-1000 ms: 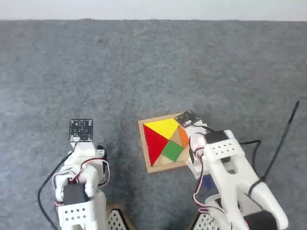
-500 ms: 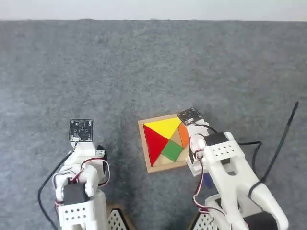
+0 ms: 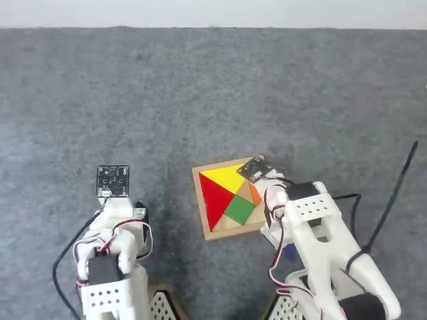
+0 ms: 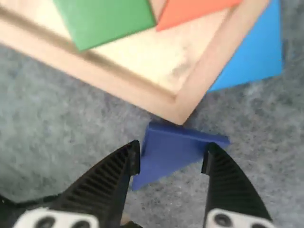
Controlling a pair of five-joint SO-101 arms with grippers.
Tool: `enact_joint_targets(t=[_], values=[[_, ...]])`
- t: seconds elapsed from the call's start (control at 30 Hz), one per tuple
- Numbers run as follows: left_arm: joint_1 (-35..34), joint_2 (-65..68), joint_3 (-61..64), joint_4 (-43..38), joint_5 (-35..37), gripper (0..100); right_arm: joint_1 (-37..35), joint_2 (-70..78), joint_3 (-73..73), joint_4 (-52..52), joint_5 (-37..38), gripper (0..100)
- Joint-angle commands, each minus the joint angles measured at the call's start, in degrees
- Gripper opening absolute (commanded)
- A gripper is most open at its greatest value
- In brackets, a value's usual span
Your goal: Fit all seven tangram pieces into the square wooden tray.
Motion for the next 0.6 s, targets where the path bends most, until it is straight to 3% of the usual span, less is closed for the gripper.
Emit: enact_joint_targets(t=[0.0, 0.27, 0.57], values=[[-0.26, -1.14, -0.75, 0.18, -0.09, 9, 1.01, 2.15, 0.26, 1.36, 5.1, 22.0], [-0.26, -1.14, -0.75, 0.18, -0.09, 9, 0.84, 2.15, 1.49, 0.75, 6.51, 36.0], [-0.26, -1.14, -0.75, 0.18, -0.09, 9, 5.49, 2.15, 1.58, -5.05, 8.0, 31.3]])
